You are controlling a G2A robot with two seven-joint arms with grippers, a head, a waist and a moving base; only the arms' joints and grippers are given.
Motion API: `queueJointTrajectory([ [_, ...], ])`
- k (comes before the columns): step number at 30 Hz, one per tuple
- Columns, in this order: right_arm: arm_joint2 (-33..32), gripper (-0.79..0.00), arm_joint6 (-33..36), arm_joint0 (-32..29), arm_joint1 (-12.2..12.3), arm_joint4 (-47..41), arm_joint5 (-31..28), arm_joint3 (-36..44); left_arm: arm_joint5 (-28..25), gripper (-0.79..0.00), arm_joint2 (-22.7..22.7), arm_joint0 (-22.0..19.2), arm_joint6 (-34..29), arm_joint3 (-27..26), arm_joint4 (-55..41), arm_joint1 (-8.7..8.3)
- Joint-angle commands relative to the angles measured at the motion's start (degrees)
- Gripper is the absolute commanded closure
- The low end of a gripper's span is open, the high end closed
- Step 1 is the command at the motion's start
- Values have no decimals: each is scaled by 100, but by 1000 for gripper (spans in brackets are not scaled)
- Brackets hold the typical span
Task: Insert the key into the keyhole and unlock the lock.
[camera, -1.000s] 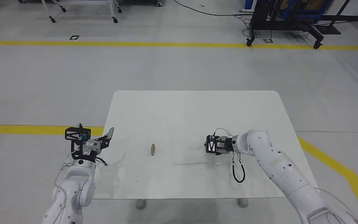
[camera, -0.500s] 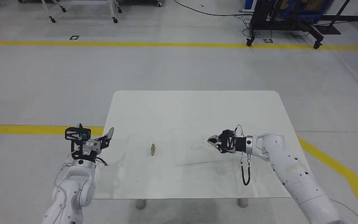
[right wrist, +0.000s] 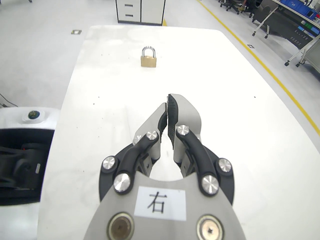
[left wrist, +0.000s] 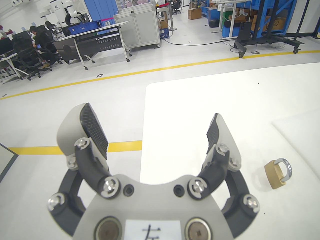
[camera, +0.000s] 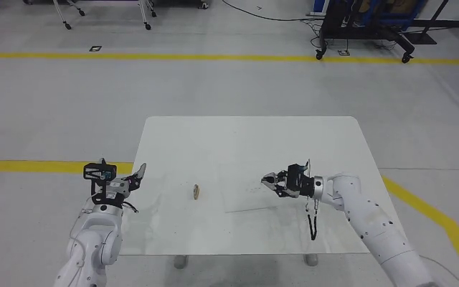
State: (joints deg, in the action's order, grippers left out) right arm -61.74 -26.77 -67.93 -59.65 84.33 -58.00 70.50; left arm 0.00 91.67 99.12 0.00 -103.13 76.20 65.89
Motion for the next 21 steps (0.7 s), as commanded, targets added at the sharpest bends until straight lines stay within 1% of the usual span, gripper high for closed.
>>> queueJointTrajectory([
  [1,356,0,-453,109,-14,-510,0,-178,0,-785,0,0,0,0,0,0],
  [4,955,0,-810,358,39,-883,0,-373,0,-785,0,0,0,0,0,0],
  [5,1012,0,-867,382,54,-903,0,-384,0,-785,0,0,0,0,0,0],
  [13,1012,0,-867,382,54,-903,0,-384,-44,-785,-14,6,0,6,-48,2],
  [15,1016,0,-864,371,51,-924,0,-367,-612,-785,-32,40,-22,109,-584,4],
  [16,1084,0,-912,325,38,-1073,0,-304,-931,-785,-31,9,-98,180,-890,2],
  [18,1202,0,-896,390,15,-1436,0,-475,-1611,-785,-118,-148,-394,270,-1451,-4],
  [21,1630,0,-1084,509,-45,-1951,0,-522,-2699,-785,-373,-496,-1024,352,-2383,-13],
])
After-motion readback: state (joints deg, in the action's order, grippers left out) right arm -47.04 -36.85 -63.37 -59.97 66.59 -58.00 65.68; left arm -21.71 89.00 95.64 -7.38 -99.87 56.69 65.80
